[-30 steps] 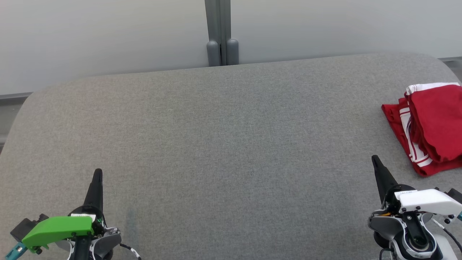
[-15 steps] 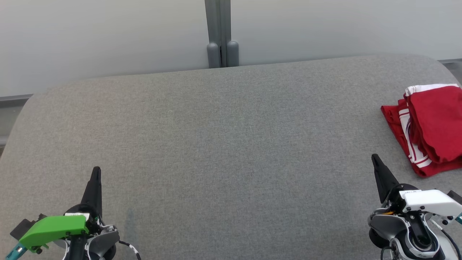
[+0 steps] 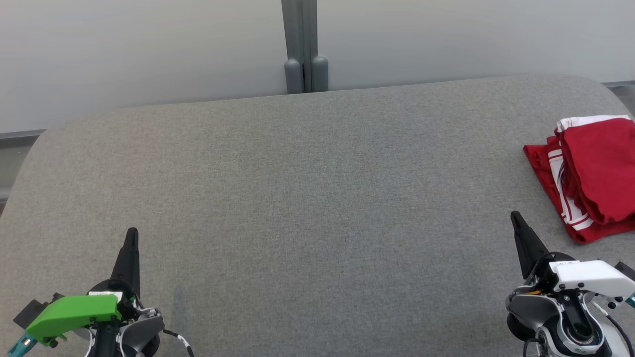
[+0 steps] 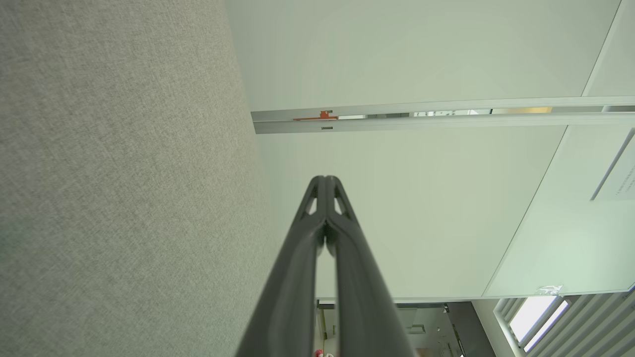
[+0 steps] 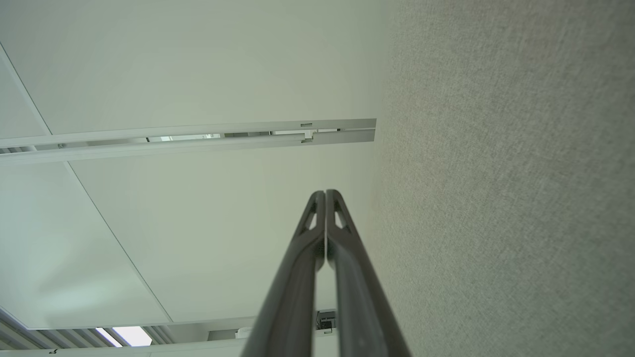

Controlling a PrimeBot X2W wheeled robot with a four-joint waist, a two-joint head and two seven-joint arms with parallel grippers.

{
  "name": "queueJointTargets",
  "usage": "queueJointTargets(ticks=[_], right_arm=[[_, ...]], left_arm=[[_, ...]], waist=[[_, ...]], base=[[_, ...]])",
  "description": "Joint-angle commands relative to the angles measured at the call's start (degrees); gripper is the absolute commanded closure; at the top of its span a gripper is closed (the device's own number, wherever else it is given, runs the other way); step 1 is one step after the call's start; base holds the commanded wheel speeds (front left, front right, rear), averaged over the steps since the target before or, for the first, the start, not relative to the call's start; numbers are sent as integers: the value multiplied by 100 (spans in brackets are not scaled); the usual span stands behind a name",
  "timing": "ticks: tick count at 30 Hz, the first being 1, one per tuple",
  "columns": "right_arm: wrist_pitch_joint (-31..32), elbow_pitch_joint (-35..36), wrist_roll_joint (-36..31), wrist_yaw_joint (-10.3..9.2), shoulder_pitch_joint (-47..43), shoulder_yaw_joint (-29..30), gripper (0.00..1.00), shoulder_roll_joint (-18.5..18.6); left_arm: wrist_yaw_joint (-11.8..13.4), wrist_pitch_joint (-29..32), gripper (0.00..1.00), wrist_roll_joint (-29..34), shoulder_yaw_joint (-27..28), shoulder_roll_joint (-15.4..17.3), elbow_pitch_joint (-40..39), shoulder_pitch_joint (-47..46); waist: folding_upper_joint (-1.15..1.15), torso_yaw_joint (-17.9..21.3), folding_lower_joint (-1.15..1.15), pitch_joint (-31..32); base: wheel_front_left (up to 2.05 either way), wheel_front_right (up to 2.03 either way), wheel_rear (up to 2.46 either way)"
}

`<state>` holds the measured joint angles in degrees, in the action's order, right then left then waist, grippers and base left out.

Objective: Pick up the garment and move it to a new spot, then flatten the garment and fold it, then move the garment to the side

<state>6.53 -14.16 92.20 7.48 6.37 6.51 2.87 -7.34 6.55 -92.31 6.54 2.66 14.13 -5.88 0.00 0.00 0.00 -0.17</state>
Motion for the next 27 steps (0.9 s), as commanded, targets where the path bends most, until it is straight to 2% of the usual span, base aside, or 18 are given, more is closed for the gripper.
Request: queueJointTargets(ticks=[1,27], right_arm=[[18,28,37,2,-32,11,100,1],[17,27,38,2,-32,10,100,1]], left_arm=[[-27,23,100,-11,17,42,-14,-67],[-26,24,100,-10,17,41,-15,-66]], waist=[[0,0,0,0],[0,0,0,0]], base=[[0,0,0],[0,0,0]])
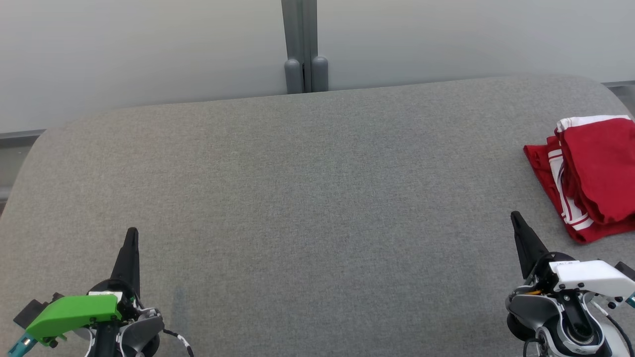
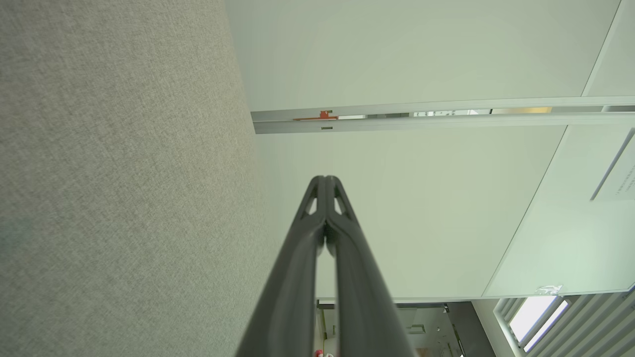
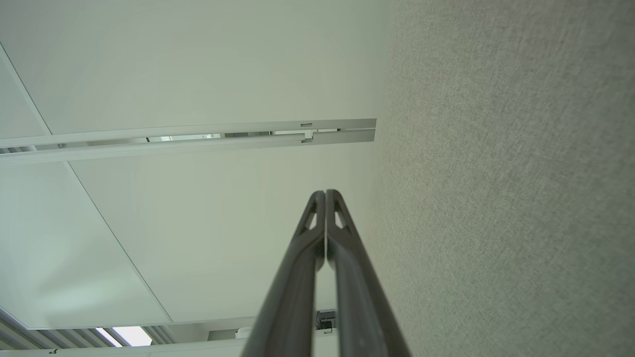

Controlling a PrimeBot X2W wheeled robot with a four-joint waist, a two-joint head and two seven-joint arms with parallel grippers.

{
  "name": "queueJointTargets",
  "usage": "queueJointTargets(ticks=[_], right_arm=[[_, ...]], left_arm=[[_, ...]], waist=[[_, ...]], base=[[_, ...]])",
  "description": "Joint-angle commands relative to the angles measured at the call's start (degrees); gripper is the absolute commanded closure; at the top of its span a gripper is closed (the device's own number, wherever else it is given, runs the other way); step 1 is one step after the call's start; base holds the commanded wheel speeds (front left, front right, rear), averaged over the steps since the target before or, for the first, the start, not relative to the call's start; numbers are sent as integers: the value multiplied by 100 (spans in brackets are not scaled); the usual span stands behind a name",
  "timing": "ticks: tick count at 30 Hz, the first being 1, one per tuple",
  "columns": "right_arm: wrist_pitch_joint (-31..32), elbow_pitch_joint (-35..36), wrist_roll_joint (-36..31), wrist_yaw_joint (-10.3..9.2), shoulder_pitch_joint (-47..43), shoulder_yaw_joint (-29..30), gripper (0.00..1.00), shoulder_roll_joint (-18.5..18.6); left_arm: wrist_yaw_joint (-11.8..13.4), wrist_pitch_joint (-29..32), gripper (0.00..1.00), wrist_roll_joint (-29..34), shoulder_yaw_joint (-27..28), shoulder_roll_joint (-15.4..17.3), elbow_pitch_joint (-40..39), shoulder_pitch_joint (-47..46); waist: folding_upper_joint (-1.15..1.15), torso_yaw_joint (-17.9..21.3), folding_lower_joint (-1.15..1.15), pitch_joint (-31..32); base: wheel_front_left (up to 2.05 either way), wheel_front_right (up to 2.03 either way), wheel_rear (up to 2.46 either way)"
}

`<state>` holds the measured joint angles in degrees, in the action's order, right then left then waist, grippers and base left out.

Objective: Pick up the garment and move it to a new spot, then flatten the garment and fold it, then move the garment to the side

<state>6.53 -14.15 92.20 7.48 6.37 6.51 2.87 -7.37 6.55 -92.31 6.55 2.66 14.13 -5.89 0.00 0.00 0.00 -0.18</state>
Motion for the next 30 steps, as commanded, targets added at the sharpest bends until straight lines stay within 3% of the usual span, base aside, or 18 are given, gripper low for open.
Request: queueJointTargets(ticks=[1,30], right_arm=[[17,26,38,2,-32,10,100,1],[16,26,39,2,-33,9,100,1]], left_arm=[[-24,24,100,-10,16,41,-15,-66],[-24,25,100,-9,17,41,-15,-65]], waist=[[0,0,0,0],[0,0,0,0]], base=[[0,0,0],[0,0,0]])
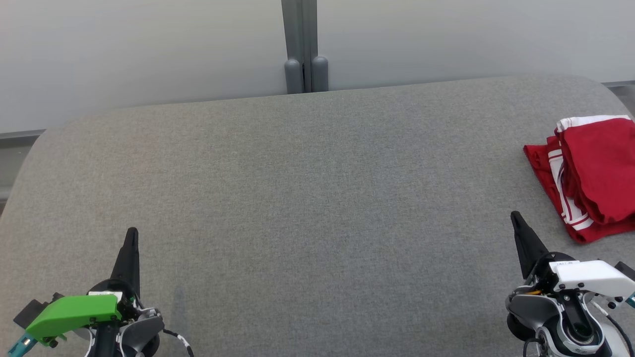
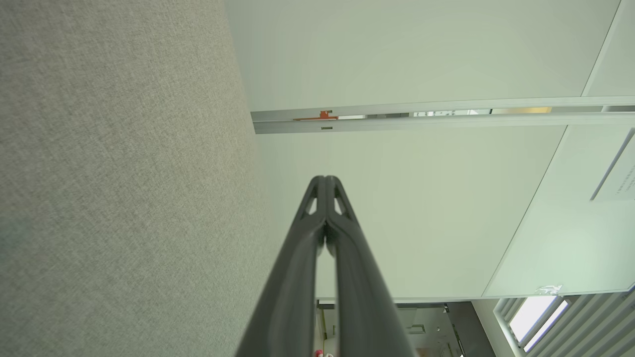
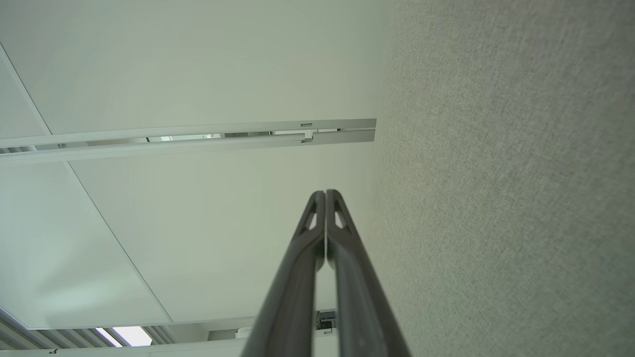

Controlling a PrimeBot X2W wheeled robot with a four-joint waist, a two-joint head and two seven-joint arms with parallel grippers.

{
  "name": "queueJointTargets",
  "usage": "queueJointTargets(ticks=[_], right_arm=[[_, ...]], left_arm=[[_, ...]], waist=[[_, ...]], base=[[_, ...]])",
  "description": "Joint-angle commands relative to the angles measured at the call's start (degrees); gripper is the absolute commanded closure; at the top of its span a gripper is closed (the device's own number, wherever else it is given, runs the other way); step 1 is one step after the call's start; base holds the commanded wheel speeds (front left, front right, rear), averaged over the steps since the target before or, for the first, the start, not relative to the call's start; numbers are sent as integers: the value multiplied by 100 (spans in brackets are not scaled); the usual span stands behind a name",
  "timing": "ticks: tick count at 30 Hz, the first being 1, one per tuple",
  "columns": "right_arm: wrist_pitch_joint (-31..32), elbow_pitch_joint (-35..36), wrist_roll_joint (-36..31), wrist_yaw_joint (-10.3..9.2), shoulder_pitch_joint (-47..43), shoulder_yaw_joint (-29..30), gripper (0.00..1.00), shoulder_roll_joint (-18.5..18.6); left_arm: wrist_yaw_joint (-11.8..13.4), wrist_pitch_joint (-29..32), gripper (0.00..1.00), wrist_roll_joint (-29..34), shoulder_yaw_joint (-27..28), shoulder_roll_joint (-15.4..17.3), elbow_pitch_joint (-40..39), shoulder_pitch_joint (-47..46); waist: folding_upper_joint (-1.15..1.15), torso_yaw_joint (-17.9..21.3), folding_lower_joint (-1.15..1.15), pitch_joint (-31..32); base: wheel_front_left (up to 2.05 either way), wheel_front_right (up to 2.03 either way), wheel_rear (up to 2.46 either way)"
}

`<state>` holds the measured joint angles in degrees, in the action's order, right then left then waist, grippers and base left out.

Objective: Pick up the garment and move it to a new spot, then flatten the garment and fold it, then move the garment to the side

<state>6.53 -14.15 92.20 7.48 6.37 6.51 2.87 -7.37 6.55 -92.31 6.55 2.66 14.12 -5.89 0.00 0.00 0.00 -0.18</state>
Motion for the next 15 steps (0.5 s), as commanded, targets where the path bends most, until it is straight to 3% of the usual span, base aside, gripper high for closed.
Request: queueJointTargets(ticks=[1,15], right_arm=[[16,26,39,2,-33,9,100,1],[16,27,39,2,-33,8,100,1]], left_arm=[[-24,25,100,-9,17,41,-14,-65],[-24,25,100,-9,17,41,-14,-65]], waist=[[0,0,0,0],[0,0,0,0]], base=[[0,0,0],[0,0,0]])
